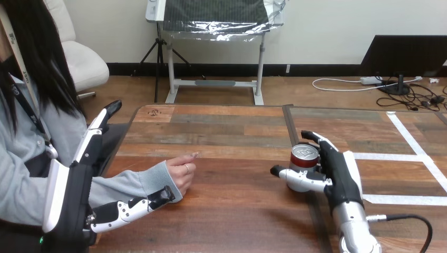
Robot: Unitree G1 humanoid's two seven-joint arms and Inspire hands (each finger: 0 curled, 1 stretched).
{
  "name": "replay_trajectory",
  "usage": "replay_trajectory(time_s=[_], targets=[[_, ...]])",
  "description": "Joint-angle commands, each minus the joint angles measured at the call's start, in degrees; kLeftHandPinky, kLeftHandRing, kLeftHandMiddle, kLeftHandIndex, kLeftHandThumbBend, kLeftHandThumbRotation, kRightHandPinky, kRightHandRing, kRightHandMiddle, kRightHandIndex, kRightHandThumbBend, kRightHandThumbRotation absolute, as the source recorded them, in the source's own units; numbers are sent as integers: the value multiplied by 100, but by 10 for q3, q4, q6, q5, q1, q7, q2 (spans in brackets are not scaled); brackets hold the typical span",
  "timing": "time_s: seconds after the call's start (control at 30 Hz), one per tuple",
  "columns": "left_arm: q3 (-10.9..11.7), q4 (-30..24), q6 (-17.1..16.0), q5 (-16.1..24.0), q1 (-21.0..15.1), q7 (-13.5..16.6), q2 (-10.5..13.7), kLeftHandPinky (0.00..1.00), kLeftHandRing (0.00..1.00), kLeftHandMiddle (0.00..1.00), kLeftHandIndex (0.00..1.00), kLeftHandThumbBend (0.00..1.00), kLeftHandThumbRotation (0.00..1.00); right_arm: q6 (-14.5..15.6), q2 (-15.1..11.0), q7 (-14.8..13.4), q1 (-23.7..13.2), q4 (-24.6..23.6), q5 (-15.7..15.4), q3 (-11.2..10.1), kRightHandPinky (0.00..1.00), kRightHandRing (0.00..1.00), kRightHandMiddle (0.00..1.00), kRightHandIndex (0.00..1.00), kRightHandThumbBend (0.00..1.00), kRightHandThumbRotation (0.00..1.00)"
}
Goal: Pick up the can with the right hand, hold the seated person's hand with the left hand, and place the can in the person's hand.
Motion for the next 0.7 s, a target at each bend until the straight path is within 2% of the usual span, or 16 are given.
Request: replay_trajectory(time_s=[0.0,0.67], targets=[[-3,-15,-16,-6,-19,6,14,87,92,91,91,100,48,-15,1,1,-16,-6,8,-10,75,79,81,86,97,0],[-4,-5,-32,-22,-15,-1,19,87,92,91,90,100,47,-16,16,-3,2,1,12,-13,75,78,81,85,100,8]])
